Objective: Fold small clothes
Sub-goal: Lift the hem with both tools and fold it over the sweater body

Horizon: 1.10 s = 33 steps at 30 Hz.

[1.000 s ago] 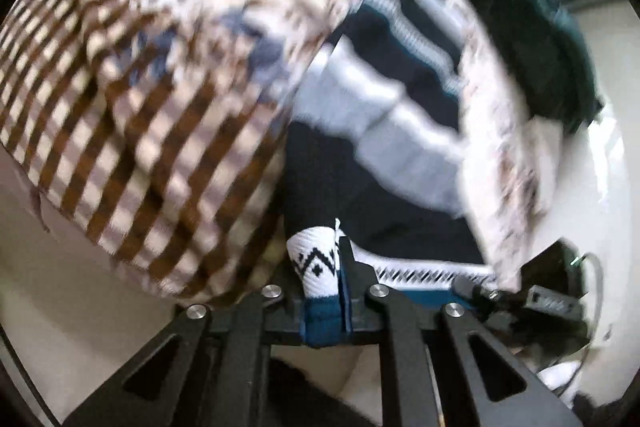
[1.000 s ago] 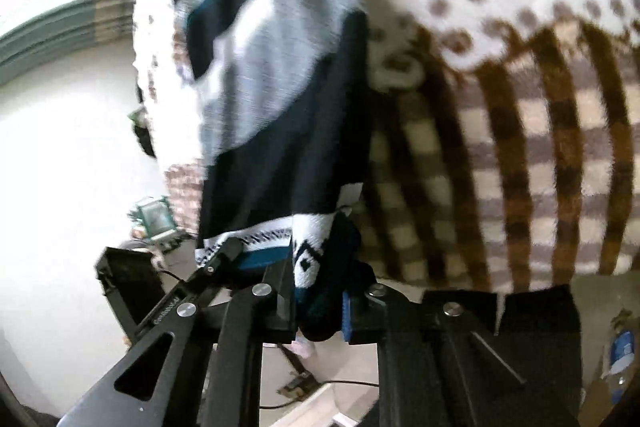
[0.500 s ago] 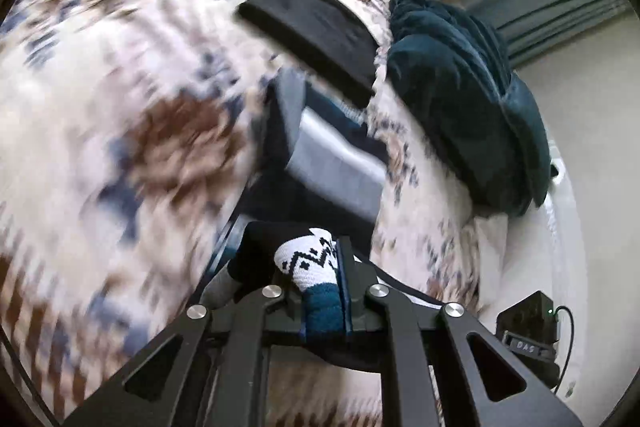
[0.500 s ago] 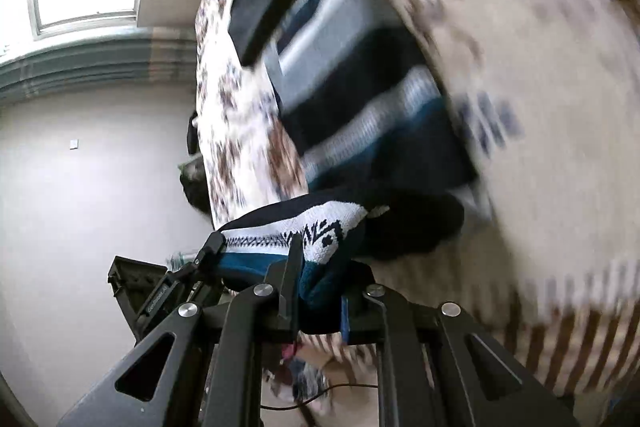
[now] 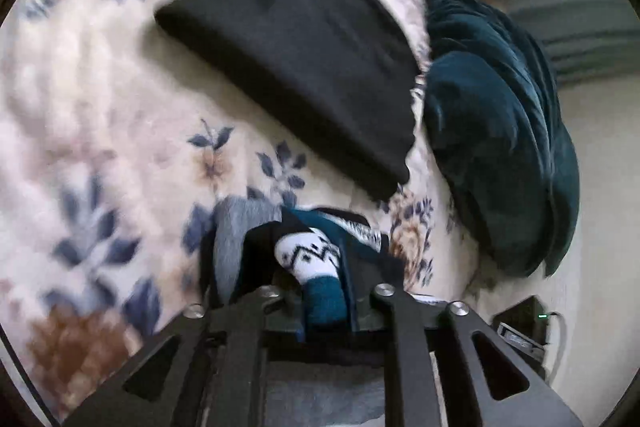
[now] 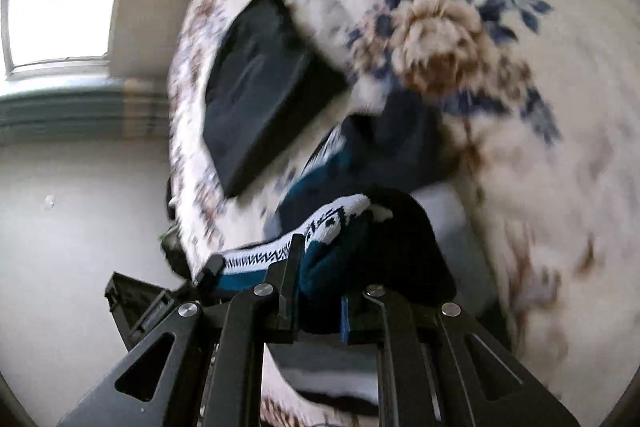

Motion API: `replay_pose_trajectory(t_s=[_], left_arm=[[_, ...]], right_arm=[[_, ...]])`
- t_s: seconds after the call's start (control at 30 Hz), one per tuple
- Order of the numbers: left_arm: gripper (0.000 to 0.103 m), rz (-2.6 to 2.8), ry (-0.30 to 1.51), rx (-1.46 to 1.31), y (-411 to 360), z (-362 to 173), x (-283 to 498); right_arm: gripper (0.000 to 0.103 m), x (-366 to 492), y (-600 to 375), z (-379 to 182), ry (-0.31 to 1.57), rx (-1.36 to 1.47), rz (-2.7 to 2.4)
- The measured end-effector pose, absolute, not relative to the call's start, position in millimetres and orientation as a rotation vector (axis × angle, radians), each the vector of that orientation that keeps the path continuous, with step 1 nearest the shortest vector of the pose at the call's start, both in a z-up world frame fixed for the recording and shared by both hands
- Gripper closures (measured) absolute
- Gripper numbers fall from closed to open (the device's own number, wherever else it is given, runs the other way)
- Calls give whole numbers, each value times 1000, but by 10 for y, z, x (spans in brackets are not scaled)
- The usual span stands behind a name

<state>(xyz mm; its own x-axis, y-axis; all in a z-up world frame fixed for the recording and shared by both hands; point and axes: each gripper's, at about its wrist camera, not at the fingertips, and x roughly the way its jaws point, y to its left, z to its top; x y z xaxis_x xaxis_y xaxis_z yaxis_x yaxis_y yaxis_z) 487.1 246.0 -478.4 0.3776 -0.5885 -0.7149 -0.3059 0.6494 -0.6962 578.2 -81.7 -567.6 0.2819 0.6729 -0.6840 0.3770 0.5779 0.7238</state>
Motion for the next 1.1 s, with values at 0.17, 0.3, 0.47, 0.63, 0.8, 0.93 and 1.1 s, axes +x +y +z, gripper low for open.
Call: replay_pose_trajectory(t_s=[0.17,0.3,0.47,0.63,0.8,0.93,1.1], left_arm=[[61,-201,1156,-991,2656,-4933,5133],[60,-186,1139,-961,2773,-4825,5168],[51,-244,1160,-691,2571,-4585,5078],[51,-273,1218,-570,2348,-4678,5037],[53,-268,1243,-485,2136,-4853,5150],[97,-284,1199,-341,1936,-4767,5160],[97,-264,1092,-331,2032,-4419,5033]], right_arm=[[60,6320,-893,-6110,1368,1168,250],[46,6510,-929,-6117,1302,1201,274],[44,6479,-947,-5765,1293,959,257],[44,6265,-981,-5645,1316,646,131],[44,6323,-933,-5886,1355,599,129],[87,6420,-737,-5938,1346,479,151],[98,6339,-582,-5735,1281,319,129]])
